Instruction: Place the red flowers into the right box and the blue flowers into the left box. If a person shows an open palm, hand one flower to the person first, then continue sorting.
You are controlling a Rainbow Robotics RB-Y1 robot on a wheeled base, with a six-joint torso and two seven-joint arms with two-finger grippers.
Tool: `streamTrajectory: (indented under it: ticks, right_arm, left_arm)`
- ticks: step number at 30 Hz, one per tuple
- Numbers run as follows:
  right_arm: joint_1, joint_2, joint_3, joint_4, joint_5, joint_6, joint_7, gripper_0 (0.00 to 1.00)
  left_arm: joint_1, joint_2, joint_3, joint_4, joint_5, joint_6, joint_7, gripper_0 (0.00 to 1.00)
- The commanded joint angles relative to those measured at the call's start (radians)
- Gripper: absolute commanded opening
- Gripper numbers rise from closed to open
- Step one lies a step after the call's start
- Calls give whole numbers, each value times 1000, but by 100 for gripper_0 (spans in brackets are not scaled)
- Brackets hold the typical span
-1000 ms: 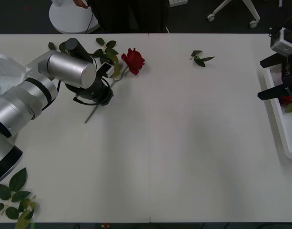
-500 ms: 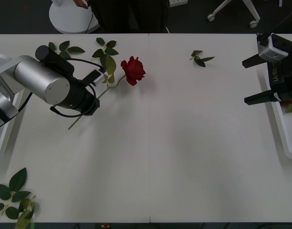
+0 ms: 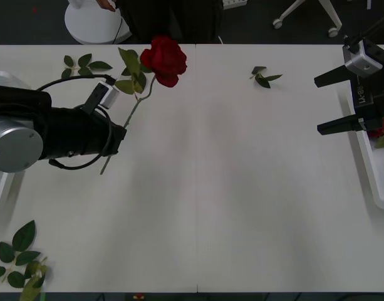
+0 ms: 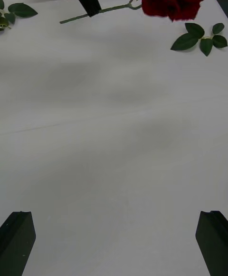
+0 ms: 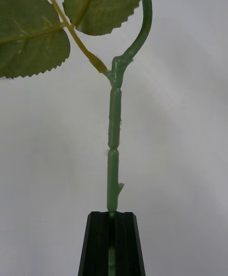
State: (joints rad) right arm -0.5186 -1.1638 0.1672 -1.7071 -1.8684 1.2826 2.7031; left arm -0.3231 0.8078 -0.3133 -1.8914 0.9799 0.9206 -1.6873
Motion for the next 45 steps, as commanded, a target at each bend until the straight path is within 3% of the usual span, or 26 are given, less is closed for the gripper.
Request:
streamTrajectory:
  ticks: [1,15,21,30,40,45]
  right_arm:
    - [3,12,-17,1,-21,-5,2,100]
    - [23,13,-15,23,-55,-8,2,100]
    - [43,12,-17,72,-132,-14,2,100]
    - [61,10,-17,133,-245,-20,2,100]
    - [63,12,-21,116,-255,-35,-74,100]
    - [78,15,-17,69,-229,-51,-94,100]
  left_arm:
    - [42,-47,33,-66,37,-121,12,0]
    - [-7,-277,28,-117,39,-329,311,0]
    - [-56,-365,-44,-112,14,-473,446,0]
    - [-119,-449,-150,-112,-130,-539,460,0]
    - [-123,-503,-248,-89,-139,-625,475,0]
    - [-133,-535,-286,-18,-147,-733,465,0]
